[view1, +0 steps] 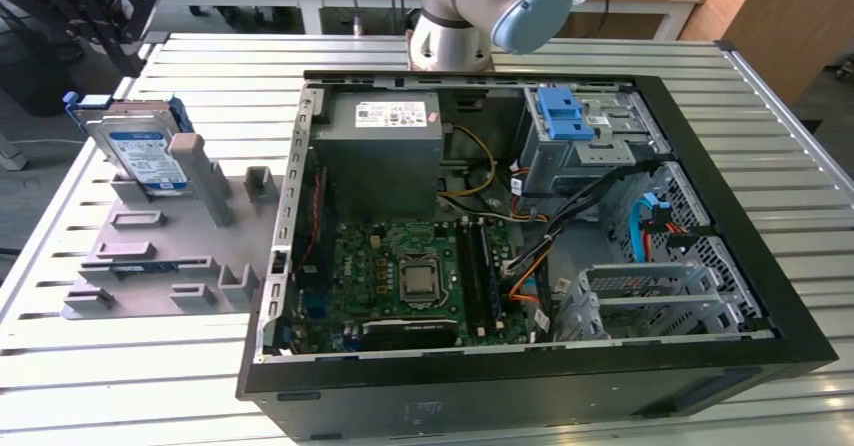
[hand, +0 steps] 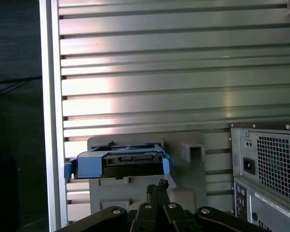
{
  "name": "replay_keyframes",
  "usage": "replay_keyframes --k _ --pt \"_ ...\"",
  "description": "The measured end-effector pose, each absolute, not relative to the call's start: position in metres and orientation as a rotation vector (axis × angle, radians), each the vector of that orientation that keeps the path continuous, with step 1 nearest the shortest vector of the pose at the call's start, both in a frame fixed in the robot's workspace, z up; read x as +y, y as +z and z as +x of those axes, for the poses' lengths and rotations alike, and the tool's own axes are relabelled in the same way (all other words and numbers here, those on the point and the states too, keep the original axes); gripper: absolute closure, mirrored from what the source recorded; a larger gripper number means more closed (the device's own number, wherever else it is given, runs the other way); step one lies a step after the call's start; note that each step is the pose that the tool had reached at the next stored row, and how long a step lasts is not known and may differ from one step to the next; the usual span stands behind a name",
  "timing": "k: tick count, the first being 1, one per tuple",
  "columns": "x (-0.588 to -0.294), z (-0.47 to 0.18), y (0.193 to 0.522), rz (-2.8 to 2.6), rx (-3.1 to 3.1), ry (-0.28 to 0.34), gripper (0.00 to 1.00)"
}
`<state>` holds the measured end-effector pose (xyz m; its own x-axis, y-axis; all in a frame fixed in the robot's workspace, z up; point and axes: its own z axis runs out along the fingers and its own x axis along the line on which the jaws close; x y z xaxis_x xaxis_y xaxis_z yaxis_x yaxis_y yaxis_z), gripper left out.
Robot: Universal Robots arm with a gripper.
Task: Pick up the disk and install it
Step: 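Reach for the disk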
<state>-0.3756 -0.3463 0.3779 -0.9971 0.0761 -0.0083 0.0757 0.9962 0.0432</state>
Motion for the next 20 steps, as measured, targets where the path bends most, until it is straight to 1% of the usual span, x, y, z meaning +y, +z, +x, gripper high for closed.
replay_keyframes --k 20 --pt "-0.346 -0.397 0.377 0.119 3.129 0.067 0.89"
